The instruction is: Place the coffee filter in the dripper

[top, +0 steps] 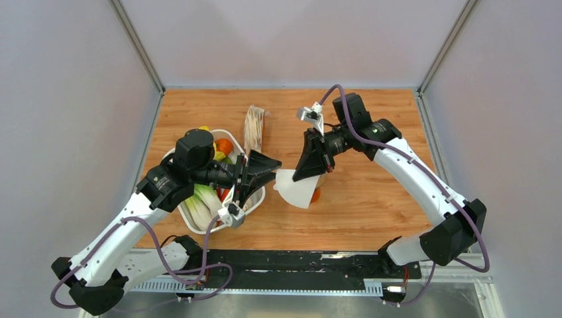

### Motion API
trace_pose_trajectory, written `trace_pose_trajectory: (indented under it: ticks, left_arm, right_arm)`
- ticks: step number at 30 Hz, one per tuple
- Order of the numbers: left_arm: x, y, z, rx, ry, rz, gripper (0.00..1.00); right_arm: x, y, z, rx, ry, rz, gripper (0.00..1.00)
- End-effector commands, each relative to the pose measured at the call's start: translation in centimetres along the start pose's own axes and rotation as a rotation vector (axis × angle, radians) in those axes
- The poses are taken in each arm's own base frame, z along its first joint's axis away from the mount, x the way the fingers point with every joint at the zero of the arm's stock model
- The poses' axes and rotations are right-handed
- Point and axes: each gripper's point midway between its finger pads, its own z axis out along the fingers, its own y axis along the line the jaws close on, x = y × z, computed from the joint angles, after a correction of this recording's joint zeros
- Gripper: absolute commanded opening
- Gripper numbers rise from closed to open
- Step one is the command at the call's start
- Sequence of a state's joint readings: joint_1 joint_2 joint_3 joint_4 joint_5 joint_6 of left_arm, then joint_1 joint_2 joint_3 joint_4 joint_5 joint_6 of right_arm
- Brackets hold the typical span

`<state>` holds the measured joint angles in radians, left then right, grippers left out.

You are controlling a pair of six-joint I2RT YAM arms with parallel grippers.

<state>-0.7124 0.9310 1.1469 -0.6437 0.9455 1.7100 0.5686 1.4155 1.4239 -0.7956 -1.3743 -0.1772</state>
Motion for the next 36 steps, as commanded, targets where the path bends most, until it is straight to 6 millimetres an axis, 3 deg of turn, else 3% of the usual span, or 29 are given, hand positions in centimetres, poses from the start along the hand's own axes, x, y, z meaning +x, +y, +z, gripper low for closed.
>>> trace_pose_trajectory:
  ticks: [1,4,6,7,8,12,15,16,17,18,20,21,26,36]
  left_arm:
    - [3.5,3.1,-2.6,-0.159,0.25,-0.281,0.56]
    - [6.2,2.7,-4.6,-0.201,0.439,-0.538,0.58]
    - [7.0,2.8,-5.5,-0.286,0.495,-0.826,0.6]
    - [7.5,4.1,-6.3,-0.324,0.492,-0.893,0.61]
    - [7.2,3.2,-6.3,-0.322,0.481,-1.063,0.61]
    - [5.8,6.0,-5.7,-0.307,0.275,-1.43,0.6]
    - [3.2,8.4,-4.2,-0.238,0.025,-1.445,0.59]
    - [2.1,9.0,-4.3,-0.248,-0.023,-1.476,0.59]
    - [2.4,9.3,-3.8,-0.259,-0.079,-1.435,0.58]
    - [0.9,9.9,-4.1,-0.264,-0.132,-1.433,0.56]
    - [1.0,8.9,-3.5,-0.284,-0.189,-1.416,0.51]
    - [0.7,9.5,-3.6,-0.3,-0.211,-1.368,0.49]
    - [-0.6,8.5,-2.9,-0.204,-0.267,-1.365,0.41]
    - [-0.7,7.3,-2.0,-0.162,-0.242,-1.381,0.31]
  right_arm:
    - [-3.0,0.5,-2.3,0.087,-0.055,-0.127,0.0]
    - [-5.0,0.1,-4.3,0.183,-0.094,-0.188,0.0]
    - [-6.3,0.1,-5.2,0.246,-0.112,-0.23,0.0]
    - [-6.8,0.2,-5.5,0.272,-0.122,-0.253,0.0]
    - [-7.4,0.3,-5.8,0.303,-0.137,-0.273,0.0]
    - [-9.8,2.4,-6.6,0.371,-0.213,-0.413,0.0]
    - [-10.4,3.7,-6.9,0.393,-0.252,-0.505,0.0]
    - [-10.3,3.8,-6.9,0.393,-0.262,-0.518,0.0]
    - [-10.1,4.1,-6.8,0.386,-0.265,-0.538,0.0]
    - [-9.9,4.5,-6.6,0.37,-0.27,-0.535,0.0]
    - [-9.6,5.1,-6.1,0.35,-0.275,-0.545,0.0]
    - [-9.4,5.2,-6.0,0.343,-0.275,-0.549,0.0]
    - [-9.0,5.5,-5.2,0.306,-0.263,-0.549,0.0]
    - [-8.5,5.3,-4.2,0.25,-0.236,-0.527,0.0]
